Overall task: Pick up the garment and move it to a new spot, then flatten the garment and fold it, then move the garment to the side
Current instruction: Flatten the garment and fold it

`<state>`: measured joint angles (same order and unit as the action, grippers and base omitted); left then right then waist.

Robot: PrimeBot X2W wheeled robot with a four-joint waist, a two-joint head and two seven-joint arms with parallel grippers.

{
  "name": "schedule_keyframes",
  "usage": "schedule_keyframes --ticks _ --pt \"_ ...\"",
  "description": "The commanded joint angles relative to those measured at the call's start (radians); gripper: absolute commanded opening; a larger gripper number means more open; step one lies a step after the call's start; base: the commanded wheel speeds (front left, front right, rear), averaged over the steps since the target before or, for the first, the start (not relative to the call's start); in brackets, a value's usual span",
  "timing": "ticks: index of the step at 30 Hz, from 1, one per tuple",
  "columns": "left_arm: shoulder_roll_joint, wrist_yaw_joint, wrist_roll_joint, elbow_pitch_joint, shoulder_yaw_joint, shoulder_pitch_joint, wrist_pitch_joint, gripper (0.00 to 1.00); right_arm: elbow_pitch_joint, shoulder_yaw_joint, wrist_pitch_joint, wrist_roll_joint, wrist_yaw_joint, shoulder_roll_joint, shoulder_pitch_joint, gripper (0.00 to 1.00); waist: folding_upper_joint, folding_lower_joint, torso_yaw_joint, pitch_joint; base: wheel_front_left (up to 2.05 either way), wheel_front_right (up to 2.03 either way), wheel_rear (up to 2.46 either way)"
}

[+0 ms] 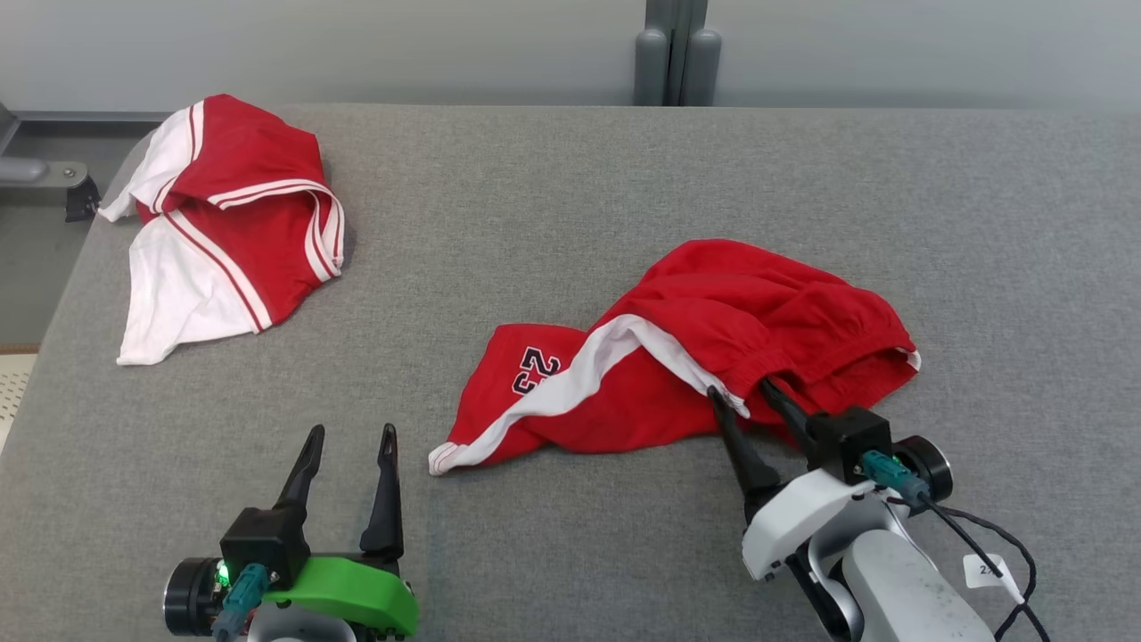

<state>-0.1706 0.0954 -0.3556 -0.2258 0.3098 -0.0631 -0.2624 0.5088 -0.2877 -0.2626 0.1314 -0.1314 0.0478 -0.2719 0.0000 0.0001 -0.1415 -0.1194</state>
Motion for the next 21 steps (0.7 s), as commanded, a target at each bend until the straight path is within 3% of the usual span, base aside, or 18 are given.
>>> schedule_keyframes --ticks 1,11,21 --pt "0.005 -0.006 0.014 -0.001 -0.011 -0.005 -0.004 1.00 0.005 0.013 -0.003 0.013 0.001 0.004 -0.009 0.00 0.0000 -0.0001 -0.011 -0.008 0.00 0.00 0.00" --pt "0.049 -0.052 0.052 -0.014 -0.048 0.017 -0.004 1.00 -0.015 0.165 -0.003 -0.056 0.001 0.004 0.040 0.00 0.0000 -0.0001 0.038 -0.005 0.00 0.00 0.00" --pt "0.080 -0.086 0.090 -0.025 -0.065 0.016 -0.003 1.00 0.049 0.299 -0.003 -0.136 0.001 0.006 0.059 0.00 0.0000 -0.0001 0.078 -0.015 0.00 0.00 0.00"
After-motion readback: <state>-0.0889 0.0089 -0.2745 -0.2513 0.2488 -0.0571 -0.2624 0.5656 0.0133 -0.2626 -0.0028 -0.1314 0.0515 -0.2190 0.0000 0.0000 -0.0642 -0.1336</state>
